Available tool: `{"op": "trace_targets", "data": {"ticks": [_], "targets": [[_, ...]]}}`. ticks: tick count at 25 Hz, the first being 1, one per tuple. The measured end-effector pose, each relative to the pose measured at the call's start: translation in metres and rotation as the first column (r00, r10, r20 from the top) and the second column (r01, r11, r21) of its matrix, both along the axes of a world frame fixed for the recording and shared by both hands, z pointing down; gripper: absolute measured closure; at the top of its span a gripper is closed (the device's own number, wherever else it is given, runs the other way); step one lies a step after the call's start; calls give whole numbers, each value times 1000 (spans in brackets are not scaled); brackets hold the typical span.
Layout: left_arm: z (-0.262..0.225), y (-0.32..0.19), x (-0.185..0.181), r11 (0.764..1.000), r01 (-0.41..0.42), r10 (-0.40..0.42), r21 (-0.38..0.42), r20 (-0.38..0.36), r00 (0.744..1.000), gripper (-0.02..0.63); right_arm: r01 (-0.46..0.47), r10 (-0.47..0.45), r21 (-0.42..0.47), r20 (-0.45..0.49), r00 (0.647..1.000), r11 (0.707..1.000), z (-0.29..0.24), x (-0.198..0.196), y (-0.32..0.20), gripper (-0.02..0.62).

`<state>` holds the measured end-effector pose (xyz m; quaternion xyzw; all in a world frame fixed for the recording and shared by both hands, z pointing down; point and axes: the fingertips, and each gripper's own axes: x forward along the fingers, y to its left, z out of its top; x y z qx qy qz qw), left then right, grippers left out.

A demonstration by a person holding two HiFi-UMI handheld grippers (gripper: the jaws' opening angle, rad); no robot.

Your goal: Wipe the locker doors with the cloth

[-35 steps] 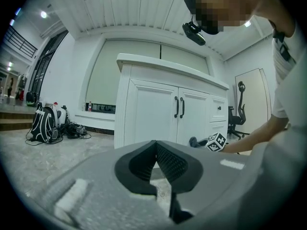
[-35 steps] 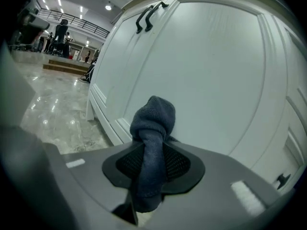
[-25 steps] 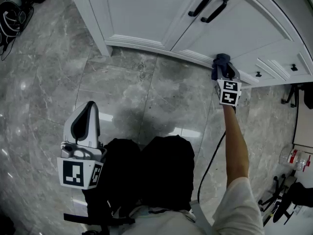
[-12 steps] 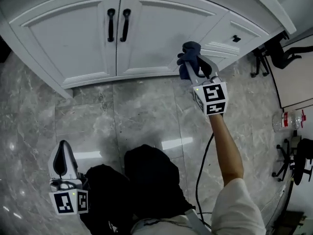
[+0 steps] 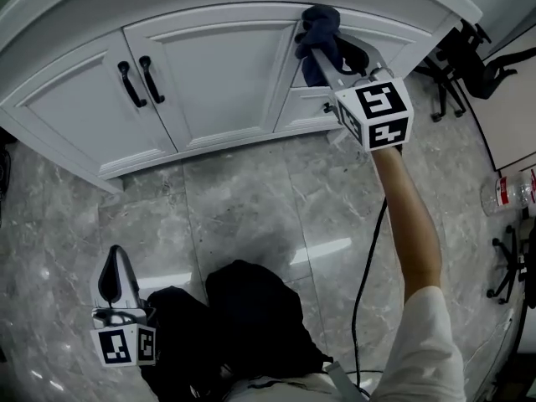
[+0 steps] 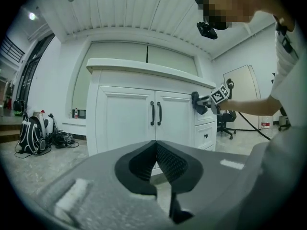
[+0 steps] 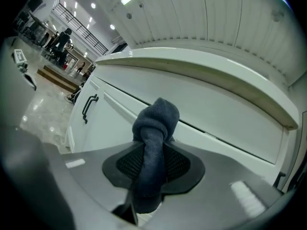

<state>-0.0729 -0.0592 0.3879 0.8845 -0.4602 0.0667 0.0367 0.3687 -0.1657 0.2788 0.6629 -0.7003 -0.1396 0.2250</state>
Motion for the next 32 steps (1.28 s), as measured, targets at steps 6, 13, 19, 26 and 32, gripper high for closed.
{"op": "trace_targets", "data": {"ticks": [6,13,19,26,32], "targets": [[-13,7,41,999,-53,52,14,30,998,604,0,0,0,5,1000,1000,-6,29,0,489],[-19,13,73,995,-98,96,35,46,994,604,-90,90,-9,-1,996,996,-8,97,19,489],[-18,14,80,994,-103,102,30,51,994,604,-177,176,-14,-76,982,984,-6,150,35,491],[-15,13,84,994,-110,109,26,53,993,604,-306,300,-34,-120,946,951,-3,216,53,491],[-15,13,83,994,-110,109,26,50,993,604,-352,346,-27,-130,929,936,-1,236,60,491]]}}
